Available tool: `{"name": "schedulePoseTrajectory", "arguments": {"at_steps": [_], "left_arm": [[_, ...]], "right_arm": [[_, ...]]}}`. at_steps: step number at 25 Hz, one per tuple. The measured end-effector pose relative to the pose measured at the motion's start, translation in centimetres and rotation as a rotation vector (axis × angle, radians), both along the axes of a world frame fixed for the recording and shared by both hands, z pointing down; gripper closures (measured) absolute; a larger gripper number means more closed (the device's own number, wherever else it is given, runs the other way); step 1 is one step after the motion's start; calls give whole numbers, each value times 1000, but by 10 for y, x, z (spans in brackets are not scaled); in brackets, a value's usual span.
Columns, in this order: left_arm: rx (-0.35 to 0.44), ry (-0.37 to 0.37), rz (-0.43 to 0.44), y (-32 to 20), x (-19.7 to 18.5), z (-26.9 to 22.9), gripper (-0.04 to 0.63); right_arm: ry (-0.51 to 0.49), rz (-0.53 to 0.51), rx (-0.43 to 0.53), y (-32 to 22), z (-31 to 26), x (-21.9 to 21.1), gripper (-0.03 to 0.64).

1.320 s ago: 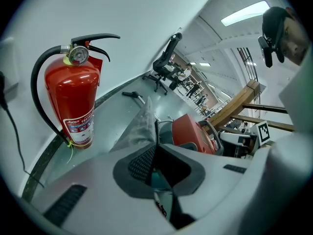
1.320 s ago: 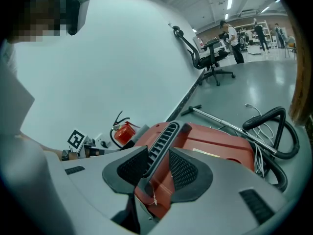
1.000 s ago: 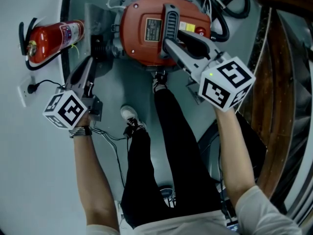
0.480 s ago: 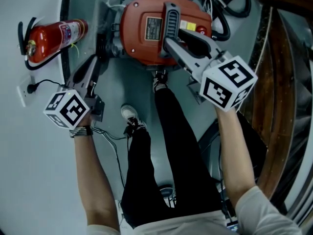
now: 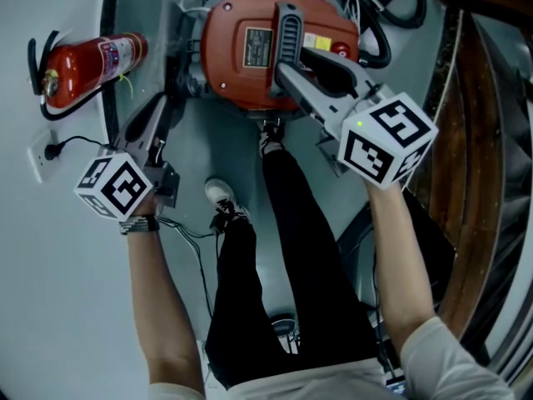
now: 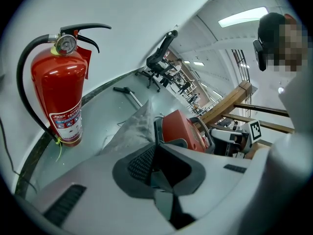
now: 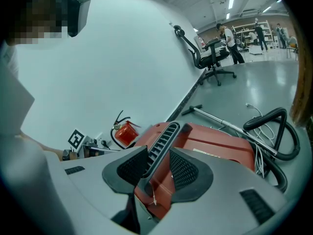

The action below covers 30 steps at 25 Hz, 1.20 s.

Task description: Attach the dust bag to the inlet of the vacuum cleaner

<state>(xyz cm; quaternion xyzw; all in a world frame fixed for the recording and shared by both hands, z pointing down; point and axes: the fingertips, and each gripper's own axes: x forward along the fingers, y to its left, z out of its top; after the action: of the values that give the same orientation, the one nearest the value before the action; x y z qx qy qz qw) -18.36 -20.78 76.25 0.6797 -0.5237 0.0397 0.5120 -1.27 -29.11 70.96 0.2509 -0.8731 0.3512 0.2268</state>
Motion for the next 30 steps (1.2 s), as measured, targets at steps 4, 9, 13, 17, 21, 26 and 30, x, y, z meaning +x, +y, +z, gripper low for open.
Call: {"name": "schedulePoseTrajectory", "arguments": {"at_steps": [4,9,13,17,21,26,30], "left_arm": [[-2,5,10,0,4,1,571],[1,15,2,-1,5,0,571],[-3,24,14,0,6,1,571],[-1,27,22,0,8,1,570],[1,35,17,-2,10,-1,569],[5,63,24,-1,14,-1,572],[7,58,33,-3,18,-1,575]], "right_arm": [[-5,12,0,0,0,1,479],[-5,7,-8,0,1,0,479],[-6,13,-10,0,0,0,479],[-5,13,-13,0,0,0,479],[-2,7,-15,0,0,0,479],[-2,13,-16,0,0,0,479],[1,14,-15,-1,0,0,479]]}}
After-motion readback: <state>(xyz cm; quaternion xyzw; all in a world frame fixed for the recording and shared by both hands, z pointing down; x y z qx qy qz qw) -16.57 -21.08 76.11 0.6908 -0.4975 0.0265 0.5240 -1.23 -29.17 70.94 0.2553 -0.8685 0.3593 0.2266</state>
